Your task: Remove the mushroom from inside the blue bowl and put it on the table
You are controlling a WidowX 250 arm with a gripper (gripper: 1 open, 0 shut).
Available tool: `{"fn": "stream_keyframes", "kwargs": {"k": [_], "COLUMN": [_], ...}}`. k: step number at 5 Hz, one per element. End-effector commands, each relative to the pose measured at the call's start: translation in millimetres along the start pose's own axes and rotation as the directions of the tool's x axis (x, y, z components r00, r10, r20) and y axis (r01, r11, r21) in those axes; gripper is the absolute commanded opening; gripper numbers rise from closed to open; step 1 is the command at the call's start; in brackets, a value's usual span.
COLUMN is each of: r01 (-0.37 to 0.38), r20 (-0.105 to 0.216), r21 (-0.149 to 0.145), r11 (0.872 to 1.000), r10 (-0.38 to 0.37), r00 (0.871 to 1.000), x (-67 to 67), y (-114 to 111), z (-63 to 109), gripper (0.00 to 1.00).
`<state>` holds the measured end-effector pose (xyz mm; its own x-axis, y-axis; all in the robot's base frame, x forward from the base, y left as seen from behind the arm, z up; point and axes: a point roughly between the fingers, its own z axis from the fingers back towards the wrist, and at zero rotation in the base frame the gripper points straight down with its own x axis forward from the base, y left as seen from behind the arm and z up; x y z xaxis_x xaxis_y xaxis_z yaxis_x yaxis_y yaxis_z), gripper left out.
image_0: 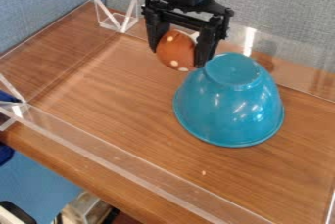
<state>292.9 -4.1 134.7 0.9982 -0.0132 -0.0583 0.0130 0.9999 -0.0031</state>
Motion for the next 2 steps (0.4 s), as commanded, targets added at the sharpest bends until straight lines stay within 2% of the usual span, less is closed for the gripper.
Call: {"fn": "stream_keyframes", "kwargs": {"k": [1, 2], "r01": [-0.085, -0.165], "r20": [0.008, 0.019], "r21": [-0.011, -0.027], "r11": [0.996, 0.986], "r10": [0.085, 0.165], "r00": [0.996, 0.986], "x": [15.4, 37.4], "y": [6.5, 10.2], "z": [6.0, 5.2], "gripper": [1.0, 1.0]}}
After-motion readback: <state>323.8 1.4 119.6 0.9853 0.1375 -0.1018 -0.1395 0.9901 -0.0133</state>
